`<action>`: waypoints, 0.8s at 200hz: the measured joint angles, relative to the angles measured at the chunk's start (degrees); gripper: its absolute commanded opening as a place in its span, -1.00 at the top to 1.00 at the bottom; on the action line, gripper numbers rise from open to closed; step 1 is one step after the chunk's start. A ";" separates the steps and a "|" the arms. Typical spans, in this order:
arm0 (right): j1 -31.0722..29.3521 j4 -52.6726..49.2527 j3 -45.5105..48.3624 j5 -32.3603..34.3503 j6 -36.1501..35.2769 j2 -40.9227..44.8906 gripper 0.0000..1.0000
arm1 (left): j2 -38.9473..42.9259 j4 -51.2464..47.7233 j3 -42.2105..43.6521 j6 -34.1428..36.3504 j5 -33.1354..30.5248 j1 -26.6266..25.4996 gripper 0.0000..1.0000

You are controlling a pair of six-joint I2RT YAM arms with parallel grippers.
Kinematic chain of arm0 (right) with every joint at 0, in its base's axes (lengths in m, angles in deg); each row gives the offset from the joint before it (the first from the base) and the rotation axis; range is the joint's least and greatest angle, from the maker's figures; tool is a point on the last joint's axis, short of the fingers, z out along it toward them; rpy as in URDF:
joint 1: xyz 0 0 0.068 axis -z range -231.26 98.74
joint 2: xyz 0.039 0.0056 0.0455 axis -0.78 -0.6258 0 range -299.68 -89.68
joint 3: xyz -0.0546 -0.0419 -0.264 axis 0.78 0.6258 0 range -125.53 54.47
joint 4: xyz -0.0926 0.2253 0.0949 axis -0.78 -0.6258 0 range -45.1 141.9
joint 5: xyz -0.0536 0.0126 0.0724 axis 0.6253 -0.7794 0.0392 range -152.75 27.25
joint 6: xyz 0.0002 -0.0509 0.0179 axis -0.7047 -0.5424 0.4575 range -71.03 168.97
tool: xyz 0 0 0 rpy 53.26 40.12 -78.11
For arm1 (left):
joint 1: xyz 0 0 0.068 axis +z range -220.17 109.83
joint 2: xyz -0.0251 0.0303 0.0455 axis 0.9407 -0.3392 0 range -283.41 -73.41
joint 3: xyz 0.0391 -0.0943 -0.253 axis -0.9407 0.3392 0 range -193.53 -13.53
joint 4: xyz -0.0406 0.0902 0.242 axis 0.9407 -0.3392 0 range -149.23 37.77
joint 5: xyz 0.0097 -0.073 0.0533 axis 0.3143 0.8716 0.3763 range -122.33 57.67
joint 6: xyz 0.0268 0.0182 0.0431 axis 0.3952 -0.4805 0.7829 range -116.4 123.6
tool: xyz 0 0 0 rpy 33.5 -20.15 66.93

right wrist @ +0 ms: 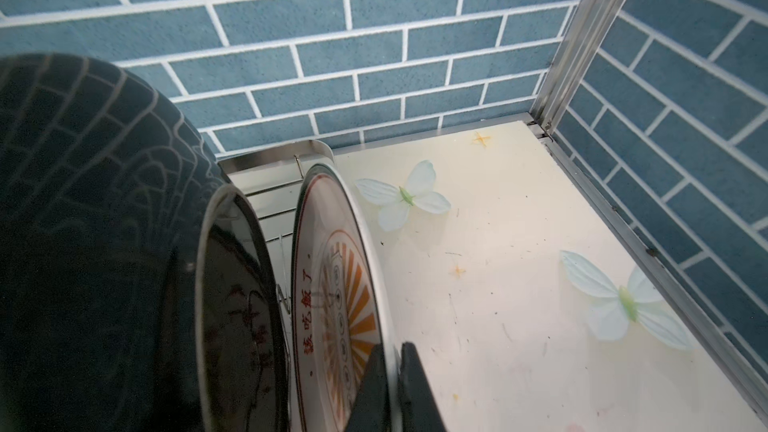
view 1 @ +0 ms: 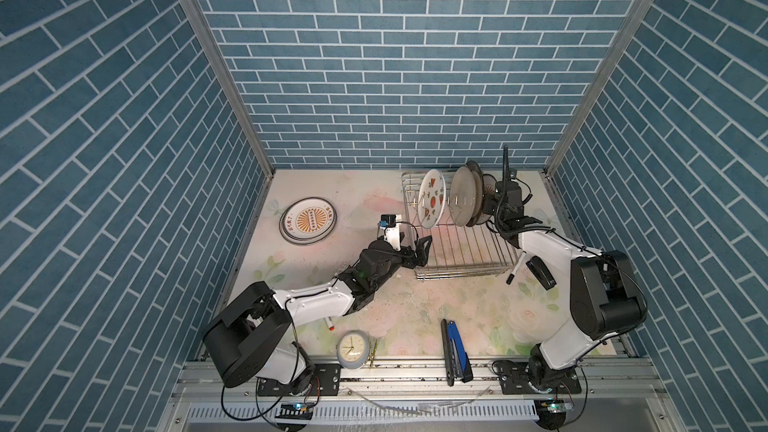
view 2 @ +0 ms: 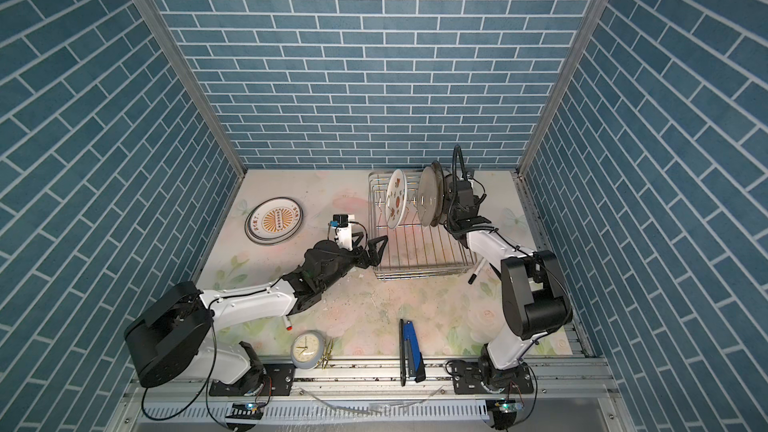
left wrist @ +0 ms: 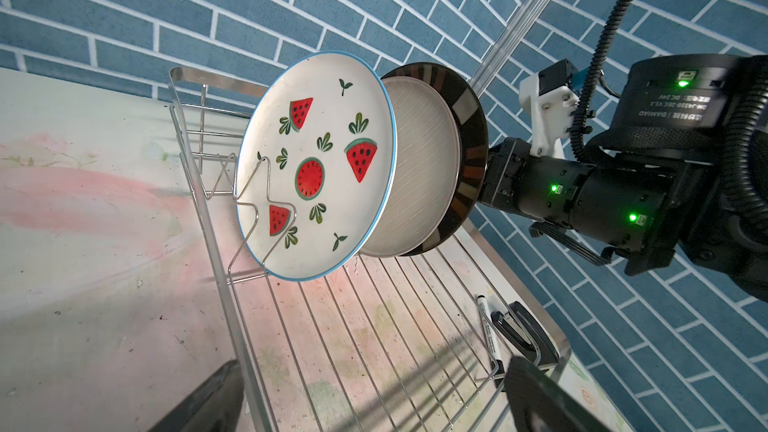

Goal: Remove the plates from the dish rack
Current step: 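Close the right gripper on the rim of the orange-sunburst plate in the rack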

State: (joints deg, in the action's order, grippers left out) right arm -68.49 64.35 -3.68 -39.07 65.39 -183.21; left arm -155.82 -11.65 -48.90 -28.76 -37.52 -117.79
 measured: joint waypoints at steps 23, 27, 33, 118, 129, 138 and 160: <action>-1.68 -0.44 1.33 3.74 0.15 1.09 0.94 | 0.00 0.02 -0.02 -0.02 0.00 0.00 -0.99; -1.92 -0.44 1.46 4.22 0.20 1.22 0.94 | 0.00 0.02 -0.02 -0.04 -0.02 0.00 -0.99; -2.25 -0.44 1.75 4.94 0.26 1.49 0.94 | 0.00 0.02 -0.02 -0.04 -0.07 0.00 -0.99; -3.54 -0.02 6.45 7.39 1.36 6.73 0.98 | 0.00 0.00 -0.02 -0.24 -0.13 0.00 -0.99; -3.54 0.11 6.45 7.37 1.09 6.71 1.00 | 0.00 0.02 -0.02 -0.26 -0.13 0.00 -0.99; -3.54 0.35 6.43 7.34 0.81 6.62 1.00 | -0.02 0.02 -0.02 -0.28 -0.13 0.00 -0.99; -3.54 0.74 5.44 7.37 -0.28 5.33 1.00 | -0.35 0.00 -0.02 -0.31 -0.13 0.00 -0.99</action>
State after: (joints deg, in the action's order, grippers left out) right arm -72.03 65.09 1.76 -31.71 65.11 -177.88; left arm -156.17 -11.65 -48.93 -29.06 -37.65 -117.79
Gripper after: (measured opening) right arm 0.078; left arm 0.996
